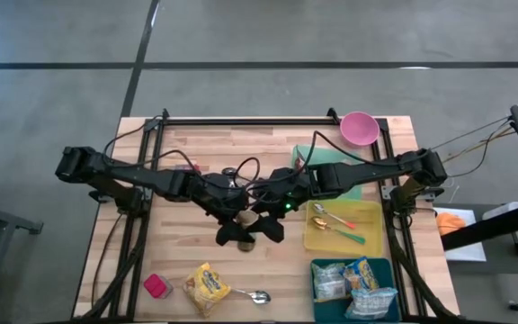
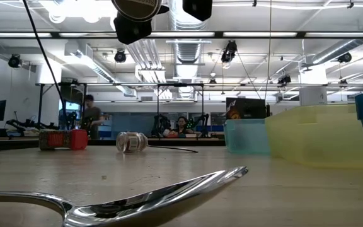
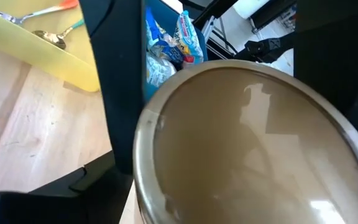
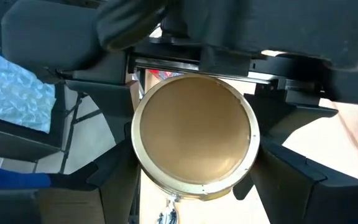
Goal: Pick & Place Food Item
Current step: Put the golden seasoning bottle into the green bin
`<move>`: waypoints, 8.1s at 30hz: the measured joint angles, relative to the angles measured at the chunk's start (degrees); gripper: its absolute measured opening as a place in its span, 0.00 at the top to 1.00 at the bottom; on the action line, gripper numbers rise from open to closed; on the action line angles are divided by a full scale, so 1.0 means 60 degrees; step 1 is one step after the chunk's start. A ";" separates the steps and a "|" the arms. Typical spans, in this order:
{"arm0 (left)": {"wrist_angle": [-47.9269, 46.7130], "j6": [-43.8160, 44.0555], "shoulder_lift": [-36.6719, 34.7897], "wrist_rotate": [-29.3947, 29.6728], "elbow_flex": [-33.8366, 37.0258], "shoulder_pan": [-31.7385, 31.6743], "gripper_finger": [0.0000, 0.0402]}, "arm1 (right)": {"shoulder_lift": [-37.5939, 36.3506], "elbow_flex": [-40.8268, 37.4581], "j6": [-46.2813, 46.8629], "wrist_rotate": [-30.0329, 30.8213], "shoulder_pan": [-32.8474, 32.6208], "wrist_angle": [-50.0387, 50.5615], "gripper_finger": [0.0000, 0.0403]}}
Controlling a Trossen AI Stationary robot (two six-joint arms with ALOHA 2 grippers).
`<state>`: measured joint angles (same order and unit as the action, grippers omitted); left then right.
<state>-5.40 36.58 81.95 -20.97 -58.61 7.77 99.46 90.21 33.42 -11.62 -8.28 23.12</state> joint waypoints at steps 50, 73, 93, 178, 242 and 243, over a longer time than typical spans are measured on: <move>-0.3191 -0.0287 -0.3855 0.2657 0.0025 -0.0113 0.13 | -0.2230 -0.1579 0.0774 0.2724 0.0088 0.2032 0.36; -0.2663 0.0376 -0.4648 0.4682 0.1209 -0.0180 0.13 | -0.6055 -0.6383 0.2686 0.6856 0.0596 0.2307 0.36; -0.2214 -0.0426 -0.5842 0.5190 0.1339 -0.0517 0.13 | -0.5142 -0.6870 0.2432 0.7504 0.0857 0.1674 0.36; -0.2970 -0.1067 -0.6116 0.5326 0.1548 -0.0521 0.13 | -0.2186 -0.6804 0.3148 0.7573 0.0864 -0.0001 0.22; -0.3145 -0.1067 -0.6120 0.5323 0.1548 -0.0521 0.13 | -0.2248 -0.6804 0.2983 0.6938 0.0871 -0.0420 0.22; -0.3145 -0.1067 -0.6120 0.5322 0.1548 -0.0521 0.13 | -0.2248 -0.6804 0.3013 0.6936 0.0871 -0.0421 0.22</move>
<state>-24.27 30.17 45.23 10.96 -49.32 4.64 85.97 49.39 51.50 30.00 -3.05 20.59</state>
